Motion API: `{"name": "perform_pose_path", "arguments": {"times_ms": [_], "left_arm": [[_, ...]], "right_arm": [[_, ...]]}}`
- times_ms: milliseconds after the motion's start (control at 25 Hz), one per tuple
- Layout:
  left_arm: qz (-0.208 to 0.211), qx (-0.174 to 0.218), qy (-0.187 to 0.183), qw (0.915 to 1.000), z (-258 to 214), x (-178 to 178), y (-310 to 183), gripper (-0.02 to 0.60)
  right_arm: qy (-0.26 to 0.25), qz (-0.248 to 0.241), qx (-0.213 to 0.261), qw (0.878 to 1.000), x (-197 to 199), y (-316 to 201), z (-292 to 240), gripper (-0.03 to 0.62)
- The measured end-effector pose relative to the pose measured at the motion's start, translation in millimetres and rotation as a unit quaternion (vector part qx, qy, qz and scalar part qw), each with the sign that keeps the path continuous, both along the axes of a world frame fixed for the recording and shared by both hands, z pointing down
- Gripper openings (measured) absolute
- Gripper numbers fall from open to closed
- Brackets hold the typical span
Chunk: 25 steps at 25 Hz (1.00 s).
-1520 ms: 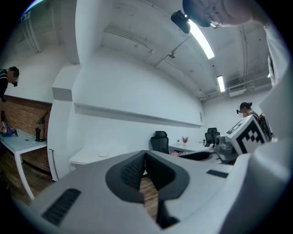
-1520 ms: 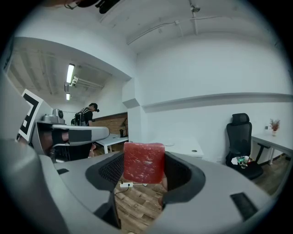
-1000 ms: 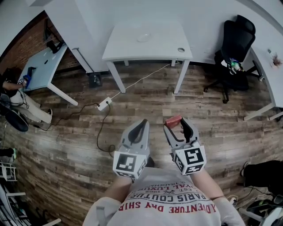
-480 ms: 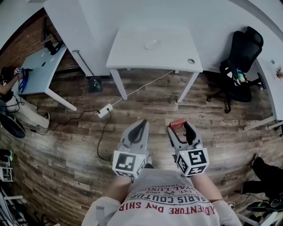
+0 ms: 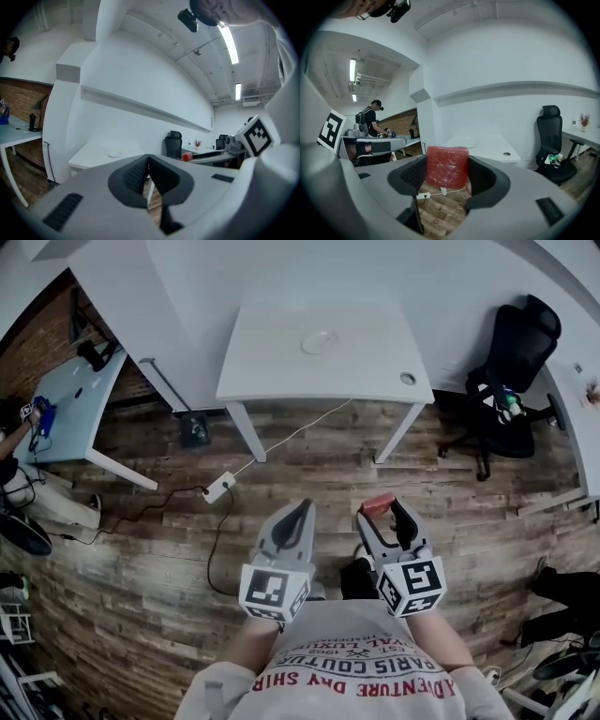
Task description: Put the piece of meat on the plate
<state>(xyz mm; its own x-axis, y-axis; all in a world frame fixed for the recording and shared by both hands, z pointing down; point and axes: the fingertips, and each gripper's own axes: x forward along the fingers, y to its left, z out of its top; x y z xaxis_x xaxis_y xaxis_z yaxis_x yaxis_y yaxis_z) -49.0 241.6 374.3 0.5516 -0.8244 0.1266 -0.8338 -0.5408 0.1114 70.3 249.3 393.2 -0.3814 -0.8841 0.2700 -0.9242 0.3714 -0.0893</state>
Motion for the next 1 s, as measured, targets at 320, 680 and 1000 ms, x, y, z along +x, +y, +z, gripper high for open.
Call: {"name": "perform_pose_path", "arguments": {"times_ms": [320, 680, 1000], "left_arm": [[-0.031, 0.0, -0.013, 0.9994, 2, 26, -74, 0.006], [-0.075, 0.008, -0.008, 0.9971, -12, 80, -181, 0.006], [-0.084, -0.004, -0.011, 0.9964, -3, 124, -252, 0.006]], "right_arm": [[-0.022, -0.031, -0.011, 0.999, 25, -87, 9, 0.279], [-0.01, -0.084, 0.006, 0.996, 77, -205, -11, 0.279], [-0.011, -0.096, -0.006, 0.995, 125, -280, 0, 0.279]]}}
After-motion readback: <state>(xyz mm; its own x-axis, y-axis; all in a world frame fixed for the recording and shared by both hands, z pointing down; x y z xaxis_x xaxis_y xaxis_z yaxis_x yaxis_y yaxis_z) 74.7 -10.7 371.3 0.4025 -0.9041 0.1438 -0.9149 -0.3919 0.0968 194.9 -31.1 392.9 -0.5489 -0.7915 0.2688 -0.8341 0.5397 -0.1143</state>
